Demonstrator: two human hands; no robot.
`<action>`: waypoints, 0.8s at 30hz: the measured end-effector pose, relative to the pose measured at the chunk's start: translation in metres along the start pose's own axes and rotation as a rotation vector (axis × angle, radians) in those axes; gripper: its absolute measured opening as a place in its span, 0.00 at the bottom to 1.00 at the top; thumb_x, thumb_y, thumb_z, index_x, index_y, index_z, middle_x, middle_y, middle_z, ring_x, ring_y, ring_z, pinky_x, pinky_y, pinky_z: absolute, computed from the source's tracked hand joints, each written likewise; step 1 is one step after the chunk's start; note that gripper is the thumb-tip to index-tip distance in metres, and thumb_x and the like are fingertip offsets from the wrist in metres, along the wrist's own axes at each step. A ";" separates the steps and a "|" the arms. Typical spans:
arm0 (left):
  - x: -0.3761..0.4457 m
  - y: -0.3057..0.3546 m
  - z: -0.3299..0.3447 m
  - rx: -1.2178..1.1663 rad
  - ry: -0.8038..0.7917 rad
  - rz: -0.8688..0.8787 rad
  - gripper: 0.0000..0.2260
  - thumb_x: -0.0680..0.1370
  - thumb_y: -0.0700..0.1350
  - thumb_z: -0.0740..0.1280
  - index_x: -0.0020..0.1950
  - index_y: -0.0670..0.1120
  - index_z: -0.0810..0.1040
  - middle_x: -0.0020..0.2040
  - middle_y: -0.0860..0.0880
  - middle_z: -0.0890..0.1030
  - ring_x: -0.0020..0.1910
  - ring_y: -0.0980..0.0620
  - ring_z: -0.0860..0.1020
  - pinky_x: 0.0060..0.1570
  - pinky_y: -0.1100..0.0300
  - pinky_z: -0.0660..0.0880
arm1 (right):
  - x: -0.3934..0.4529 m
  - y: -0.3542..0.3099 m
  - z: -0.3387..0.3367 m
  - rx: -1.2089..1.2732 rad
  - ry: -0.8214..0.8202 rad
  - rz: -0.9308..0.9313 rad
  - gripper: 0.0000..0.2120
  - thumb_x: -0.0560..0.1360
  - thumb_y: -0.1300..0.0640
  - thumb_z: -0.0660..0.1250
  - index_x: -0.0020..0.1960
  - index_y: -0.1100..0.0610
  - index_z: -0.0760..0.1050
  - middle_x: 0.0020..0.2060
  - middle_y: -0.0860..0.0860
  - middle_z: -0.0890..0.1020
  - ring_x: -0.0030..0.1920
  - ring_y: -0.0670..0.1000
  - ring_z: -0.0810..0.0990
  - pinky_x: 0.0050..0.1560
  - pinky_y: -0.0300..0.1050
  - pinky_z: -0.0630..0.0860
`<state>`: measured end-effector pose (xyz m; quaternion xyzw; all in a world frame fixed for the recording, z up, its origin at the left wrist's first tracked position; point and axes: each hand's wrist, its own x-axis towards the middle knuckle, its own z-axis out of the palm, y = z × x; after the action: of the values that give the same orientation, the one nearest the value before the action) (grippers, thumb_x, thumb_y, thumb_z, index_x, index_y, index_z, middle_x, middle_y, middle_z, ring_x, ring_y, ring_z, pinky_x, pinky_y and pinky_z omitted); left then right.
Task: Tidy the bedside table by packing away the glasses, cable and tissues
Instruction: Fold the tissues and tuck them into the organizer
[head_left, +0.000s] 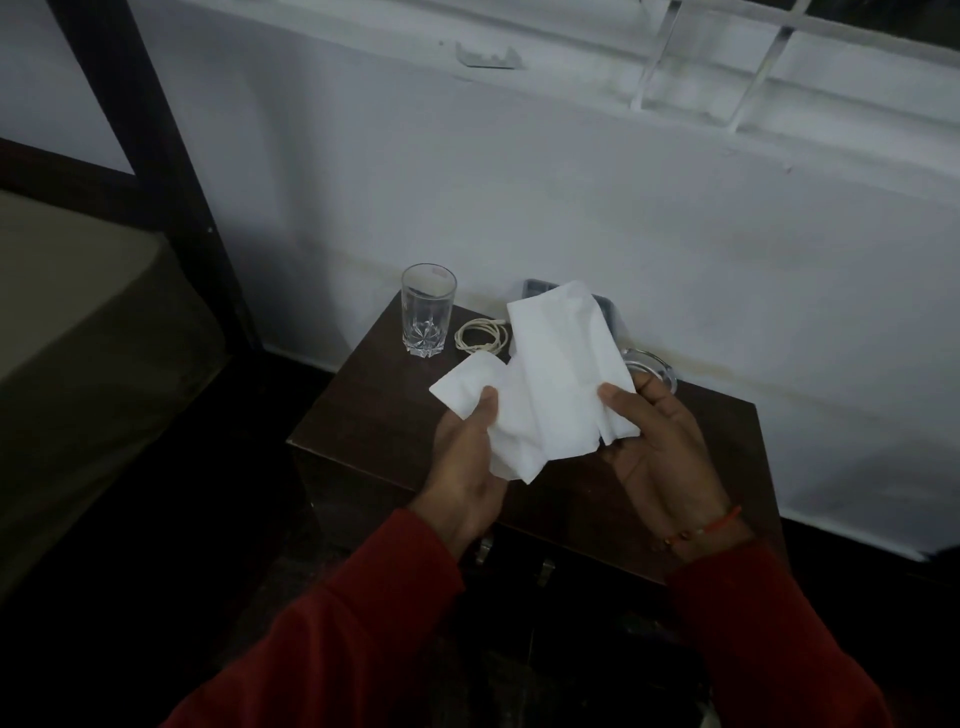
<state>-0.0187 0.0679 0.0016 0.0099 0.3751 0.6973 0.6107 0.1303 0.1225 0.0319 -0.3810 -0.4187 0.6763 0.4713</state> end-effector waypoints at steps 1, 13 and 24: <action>0.000 -0.001 0.004 0.031 0.007 -0.009 0.15 0.84 0.45 0.62 0.69 0.44 0.75 0.60 0.43 0.83 0.57 0.44 0.83 0.49 0.50 0.81 | -0.001 0.000 0.001 0.002 -0.007 0.002 0.12 0.77 0.64 0.66 0.60 0.60 0.77 0.54 0.53 0.86 0.51 0.51 0.86 0.48 0.47 0.84; -0.014 -0.003 0.013 0.387 -0.252 -0.018 0.31 0.67 0.63 0.73 0.64 0.45 0.80 0.59 0.44 0.85 0.59 0.43 0.83 0.58 0.46 0.80 | 0.000 -0.011 -0.007 -0.103 0.161 -0.067 0.10 0.79 0.63 0.66 0.60 0.60 0.78 0.56 0.56 0.84 0.56 0.54 0.83 0.58 0.53 0.79; -0.002 -0.006 0.006 0.382 0.106 0.035 0.15 0.78 0.45 0.72 0.63 0.43 0.80 0.56 0.42 0.85 0.54 0.41 0.84 0.52 0.45 0.81 | 0.009 -0.026 -0.029 0.061 0.349 -0.175 0.04 0.80 0.61 0.65 0.53 0.54 0.74 0.60 0.54 0.79 0.58 0.57 0.81 0.39 0.58 0.84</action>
<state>-0.0099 0.0686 0.0033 0.0954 0.5320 0.6235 0.5648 0.1627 0.1426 0.0447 -0.4401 -0.3417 0.5687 0.6051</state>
